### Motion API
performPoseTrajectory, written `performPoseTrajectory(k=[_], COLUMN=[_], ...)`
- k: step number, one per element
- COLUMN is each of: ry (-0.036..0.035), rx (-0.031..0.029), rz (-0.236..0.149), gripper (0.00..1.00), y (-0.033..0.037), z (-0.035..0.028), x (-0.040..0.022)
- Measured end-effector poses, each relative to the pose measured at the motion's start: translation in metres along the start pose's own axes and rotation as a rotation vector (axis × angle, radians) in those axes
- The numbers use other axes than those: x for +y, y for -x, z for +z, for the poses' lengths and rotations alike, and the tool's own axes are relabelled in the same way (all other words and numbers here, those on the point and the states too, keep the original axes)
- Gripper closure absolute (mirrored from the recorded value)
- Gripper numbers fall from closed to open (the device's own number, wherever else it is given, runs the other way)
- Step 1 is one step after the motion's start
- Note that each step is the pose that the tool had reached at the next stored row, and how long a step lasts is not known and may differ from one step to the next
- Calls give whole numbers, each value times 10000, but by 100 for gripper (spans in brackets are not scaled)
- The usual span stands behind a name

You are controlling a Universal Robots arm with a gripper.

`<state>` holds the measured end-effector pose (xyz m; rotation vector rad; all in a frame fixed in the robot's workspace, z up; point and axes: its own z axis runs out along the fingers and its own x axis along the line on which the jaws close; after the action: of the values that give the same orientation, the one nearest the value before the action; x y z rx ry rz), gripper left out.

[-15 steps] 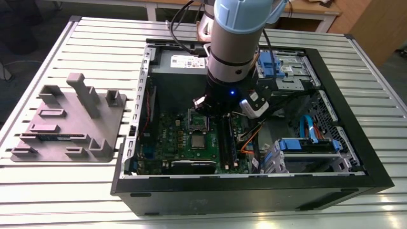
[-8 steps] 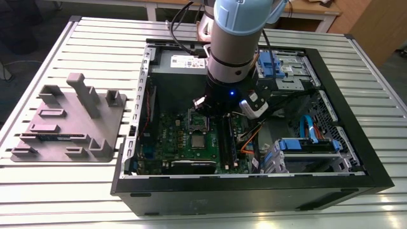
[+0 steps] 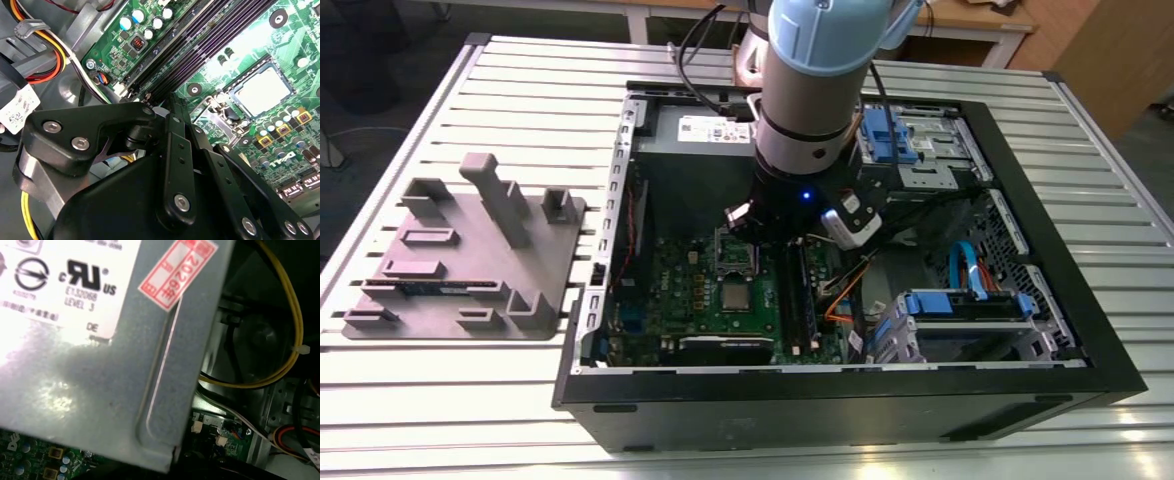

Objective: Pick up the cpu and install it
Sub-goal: 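Close the cpu cover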

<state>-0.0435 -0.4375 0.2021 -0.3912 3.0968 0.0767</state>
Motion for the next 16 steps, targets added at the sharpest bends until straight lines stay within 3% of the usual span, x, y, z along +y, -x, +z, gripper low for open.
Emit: performPoseTrajectory(k=[9, 16], ry=[86, 97], rx=[-22, -25], rz=[1, 1], gripper=[90, 90], y=[13, 18], z=[10, 12], x=[49, 71])
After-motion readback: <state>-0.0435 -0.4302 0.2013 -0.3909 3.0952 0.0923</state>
